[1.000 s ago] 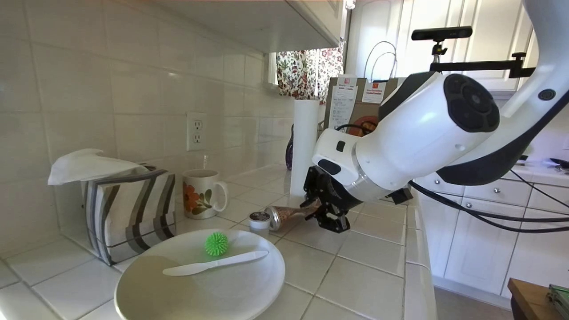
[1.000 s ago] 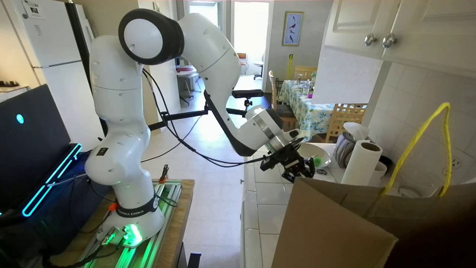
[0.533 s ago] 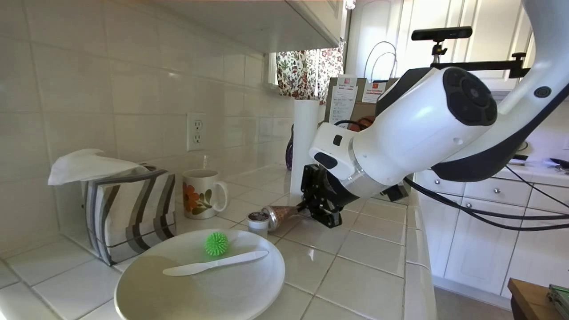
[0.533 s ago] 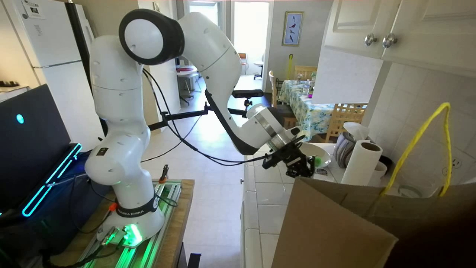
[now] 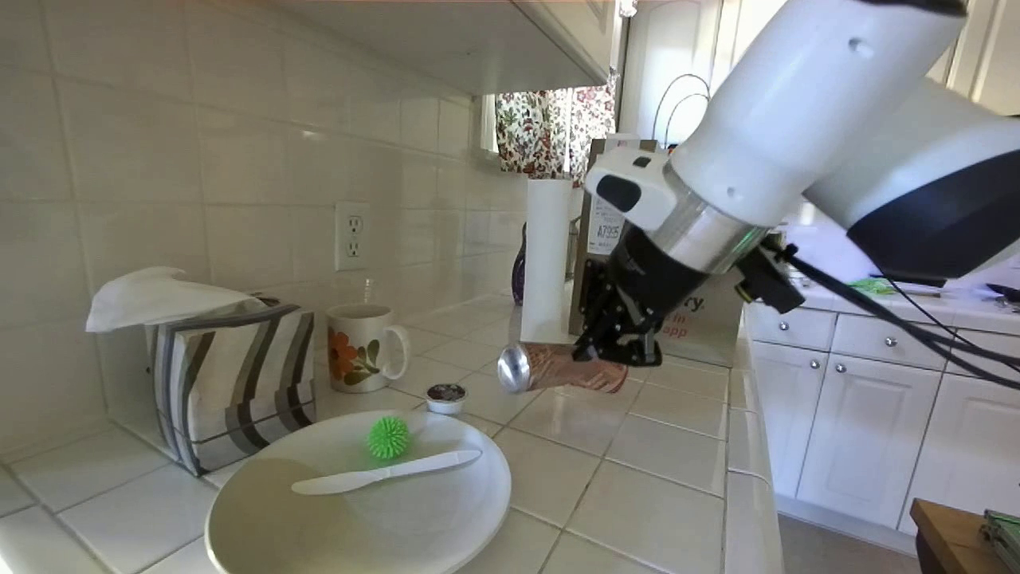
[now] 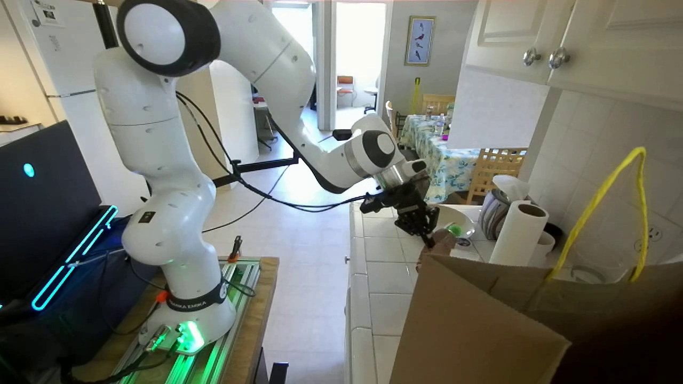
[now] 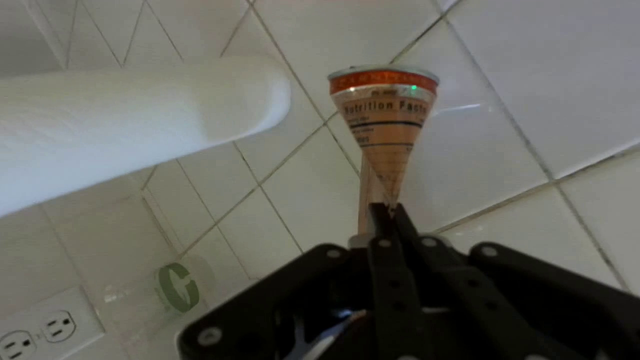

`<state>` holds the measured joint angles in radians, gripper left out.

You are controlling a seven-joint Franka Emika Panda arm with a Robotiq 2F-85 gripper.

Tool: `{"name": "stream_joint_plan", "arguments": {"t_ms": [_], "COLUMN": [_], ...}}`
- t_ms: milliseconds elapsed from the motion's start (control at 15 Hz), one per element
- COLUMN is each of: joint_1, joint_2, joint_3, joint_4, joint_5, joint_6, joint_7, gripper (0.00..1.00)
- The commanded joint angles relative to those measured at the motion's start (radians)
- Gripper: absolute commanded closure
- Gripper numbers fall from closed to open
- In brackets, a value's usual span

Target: Put the can inside the paper bag

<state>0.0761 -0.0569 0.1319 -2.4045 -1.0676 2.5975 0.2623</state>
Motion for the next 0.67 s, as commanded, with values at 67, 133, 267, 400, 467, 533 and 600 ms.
{"name": "stream_joint_plan", "arguments": {"t_ms": [67, 133, 267, 400, 467, 533, 600], "joint_1": [0.028, 0.029, 0.036, 0.015, 0.004, 0.01, 0.014], "joint_2": [-0.28, -0.328, -0.412, -0.487, -0.522, -0.554, -0.572], "joint_3": [-0.008, -0.007, -0.003, 0.014, 0.021, 0.012, 0.004], "joint_4": [-0.092, -0.084, -0.047, 0.002, 0.027, 0.06, 0.094], "joint_5": [0.261, 0.287, 0.335, 0.328, 0.313, 0.307, 0.289], "joint_6": [-0.173, -0.232, -0.397, -0.574, -0.661, -0.74, -0.817], "joint_7": [-0.169, -0.199, -0.296, -0.373, -0.402, -0.44, -0.467], "gripper": [0.99, 0.99, 0.99, 0.99, 0.99, 0.99, 0.99]}}
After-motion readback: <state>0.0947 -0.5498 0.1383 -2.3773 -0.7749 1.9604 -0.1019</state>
